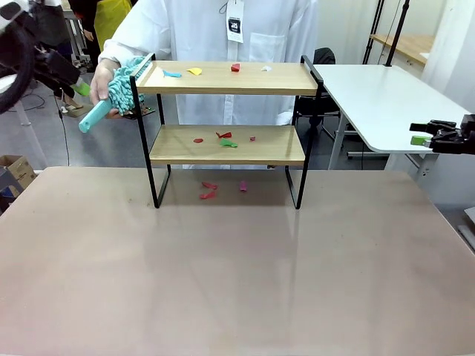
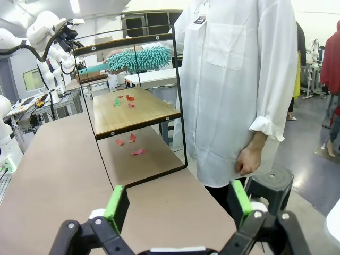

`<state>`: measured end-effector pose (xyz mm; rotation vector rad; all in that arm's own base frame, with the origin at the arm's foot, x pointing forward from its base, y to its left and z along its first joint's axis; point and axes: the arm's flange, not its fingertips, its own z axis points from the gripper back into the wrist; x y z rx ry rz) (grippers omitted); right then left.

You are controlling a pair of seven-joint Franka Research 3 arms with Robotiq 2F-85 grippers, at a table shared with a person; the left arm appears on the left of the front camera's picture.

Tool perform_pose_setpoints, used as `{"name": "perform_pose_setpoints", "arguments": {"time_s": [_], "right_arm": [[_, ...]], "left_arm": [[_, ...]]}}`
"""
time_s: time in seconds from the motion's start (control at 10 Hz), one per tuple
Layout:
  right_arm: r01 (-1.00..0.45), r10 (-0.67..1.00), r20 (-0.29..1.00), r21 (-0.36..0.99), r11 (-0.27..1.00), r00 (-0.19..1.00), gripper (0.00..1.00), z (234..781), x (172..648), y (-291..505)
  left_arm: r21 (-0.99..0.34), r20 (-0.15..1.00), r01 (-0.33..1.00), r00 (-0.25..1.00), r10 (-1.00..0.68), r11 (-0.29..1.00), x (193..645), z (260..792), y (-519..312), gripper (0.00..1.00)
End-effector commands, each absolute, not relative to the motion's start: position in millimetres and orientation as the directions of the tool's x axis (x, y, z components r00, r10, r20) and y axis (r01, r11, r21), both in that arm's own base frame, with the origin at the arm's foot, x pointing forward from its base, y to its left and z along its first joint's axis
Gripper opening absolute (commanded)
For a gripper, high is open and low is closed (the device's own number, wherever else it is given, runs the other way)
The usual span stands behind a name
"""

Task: Clean the shelf.
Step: Pick up the Duster handed by the human.

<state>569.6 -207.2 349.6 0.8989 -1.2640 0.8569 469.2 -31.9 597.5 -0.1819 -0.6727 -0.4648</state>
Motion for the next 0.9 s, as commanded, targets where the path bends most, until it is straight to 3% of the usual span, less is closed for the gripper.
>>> {"name": "perform_pose_setpoints", "arguments": {"time_s": [0.0,0.5,0.8], "right_arm": [[-0.909,0.042,0.994,0.079,0.408,0.105,1.00,352.0,570.6,-204.6],[-0.909,0.042,0.994,0.079,0.408,0.105,1.00,352.0,570.6,-204.6],[-0.909,0.042,0.994,0.079,0.408,0.105,1.00,352.0,570.6,-204.6]], "left_arm": [[0.058,0.608,0.371,0.723,-0.328,0.927,466.7,584.4,-59.6,1.00],[0.118,0.565,0.280,0.770,-0.296,0.953,478.9,550.5,-73.6,1.00],[0.074,0.541,0.259,0.801,-0.257,0.963,485.2,534.0,-70.5,1.00]]}}
